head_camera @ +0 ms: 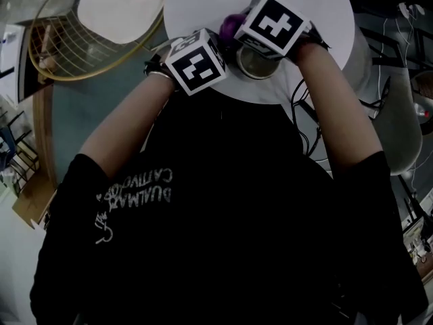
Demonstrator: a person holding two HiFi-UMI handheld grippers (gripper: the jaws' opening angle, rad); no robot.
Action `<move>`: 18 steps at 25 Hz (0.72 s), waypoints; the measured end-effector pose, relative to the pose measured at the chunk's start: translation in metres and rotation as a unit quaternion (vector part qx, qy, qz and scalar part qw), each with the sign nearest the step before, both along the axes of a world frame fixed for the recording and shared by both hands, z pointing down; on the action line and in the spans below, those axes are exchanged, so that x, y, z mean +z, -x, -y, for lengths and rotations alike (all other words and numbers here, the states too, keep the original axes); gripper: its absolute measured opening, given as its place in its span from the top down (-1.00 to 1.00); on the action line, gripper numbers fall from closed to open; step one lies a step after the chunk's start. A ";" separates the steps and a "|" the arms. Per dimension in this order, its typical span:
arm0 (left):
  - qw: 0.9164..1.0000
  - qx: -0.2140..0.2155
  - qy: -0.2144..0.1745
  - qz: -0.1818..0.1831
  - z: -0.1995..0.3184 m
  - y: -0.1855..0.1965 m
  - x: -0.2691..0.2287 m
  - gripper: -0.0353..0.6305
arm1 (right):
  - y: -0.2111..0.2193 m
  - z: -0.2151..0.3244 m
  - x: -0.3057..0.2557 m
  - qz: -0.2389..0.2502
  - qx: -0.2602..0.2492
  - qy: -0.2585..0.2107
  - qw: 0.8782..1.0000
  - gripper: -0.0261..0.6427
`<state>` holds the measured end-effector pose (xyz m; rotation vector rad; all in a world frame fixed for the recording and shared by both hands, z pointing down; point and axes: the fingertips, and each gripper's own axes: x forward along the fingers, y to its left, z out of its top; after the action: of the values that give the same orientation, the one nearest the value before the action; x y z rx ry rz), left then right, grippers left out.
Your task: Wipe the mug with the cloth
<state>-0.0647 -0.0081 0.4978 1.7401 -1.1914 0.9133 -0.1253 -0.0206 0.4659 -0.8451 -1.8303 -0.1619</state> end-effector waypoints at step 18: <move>0.998 -0.059 0.022 0.007 -0.003 -0.005 0.000 0.62 | -0.037 0.082 -0.009 0.051 0.156 -0.037 0.986 0.70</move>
<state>-0.0600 -0.0046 0.4982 1.6128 -1.2606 0.8756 -0.0883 -0.1030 0.4571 -0.4979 -2.0153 -0.0734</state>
